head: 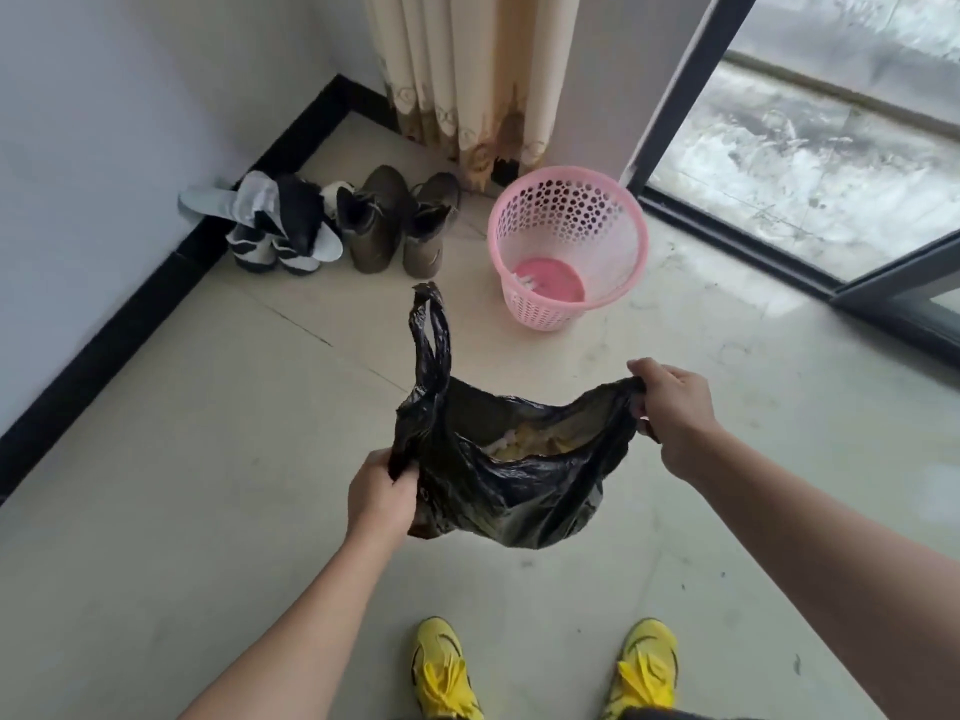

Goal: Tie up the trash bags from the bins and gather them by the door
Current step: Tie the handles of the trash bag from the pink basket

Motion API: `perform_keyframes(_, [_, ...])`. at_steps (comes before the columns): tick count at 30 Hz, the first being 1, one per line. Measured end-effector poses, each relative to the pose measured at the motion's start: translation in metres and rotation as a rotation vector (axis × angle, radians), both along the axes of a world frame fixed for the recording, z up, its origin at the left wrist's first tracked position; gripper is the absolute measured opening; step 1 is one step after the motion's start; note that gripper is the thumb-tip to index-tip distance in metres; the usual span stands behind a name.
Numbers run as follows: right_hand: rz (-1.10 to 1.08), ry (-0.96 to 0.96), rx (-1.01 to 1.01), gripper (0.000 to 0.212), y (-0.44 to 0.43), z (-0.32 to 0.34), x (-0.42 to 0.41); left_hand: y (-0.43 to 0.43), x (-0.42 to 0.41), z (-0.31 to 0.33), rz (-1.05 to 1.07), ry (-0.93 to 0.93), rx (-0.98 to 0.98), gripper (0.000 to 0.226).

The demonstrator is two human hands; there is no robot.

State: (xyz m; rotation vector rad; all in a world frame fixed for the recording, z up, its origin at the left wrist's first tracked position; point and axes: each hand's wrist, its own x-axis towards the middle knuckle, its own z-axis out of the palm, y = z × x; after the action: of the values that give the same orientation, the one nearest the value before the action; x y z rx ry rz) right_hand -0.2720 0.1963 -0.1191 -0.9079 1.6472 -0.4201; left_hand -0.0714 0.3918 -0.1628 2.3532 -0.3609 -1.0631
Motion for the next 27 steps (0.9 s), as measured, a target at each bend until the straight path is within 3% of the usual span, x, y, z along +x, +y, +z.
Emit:
perform_keyframes(5, [-0.029, -0.027, 0.125, 0.025, 0.008, -0.115, -0.017, 0.005, -0.022, -0.115, 0.105, 0.092, 0.004, 0.011])
perform_keyframes(9, [-0.028, -0.110, 0.120, 0.021, -0.008, -0.188, -0.020, -0.012, -0.018, -0.187, 0.242, 0.039, -0.109, 0.010])
perform_keyframes(14, [-0.032, -0.239, 0.014, 0.019, -0.042, -0.248, -0.007, -0.048, 0.014, -0.243, 0.276, -0.095, -0.215, 0.015])
perform_keyframes(21, [0.031, -0.606, 0.074, 0.034, -0.054, -0.299, 0.009, -0.101, 0.042, -0.283, 0.525, 0.137, -0.437, 0.006])
perform_keyframes(23, [0.042, -0.636, 0.044, 0.045, -0.042, -0.303, 0.008, -0.103, 0.040, -0.282, 0.529, 0.292, -0.504, 0.024])
perform_keyframes(25, [-0.040, -0.558, -0.056, 0.058, -0.024, -0.304, 0.005, -0.102, 0.032, -0.273, 0.477, 0.469, -0.558, 0.056])
perform_keyframes(27, [-0.181, -0.416, -0.215, 0.066, -0.006, -0.307, -0.002, -0.094, 0.017, -0.257, 0.399, 0.479, -0.601, 0.072])
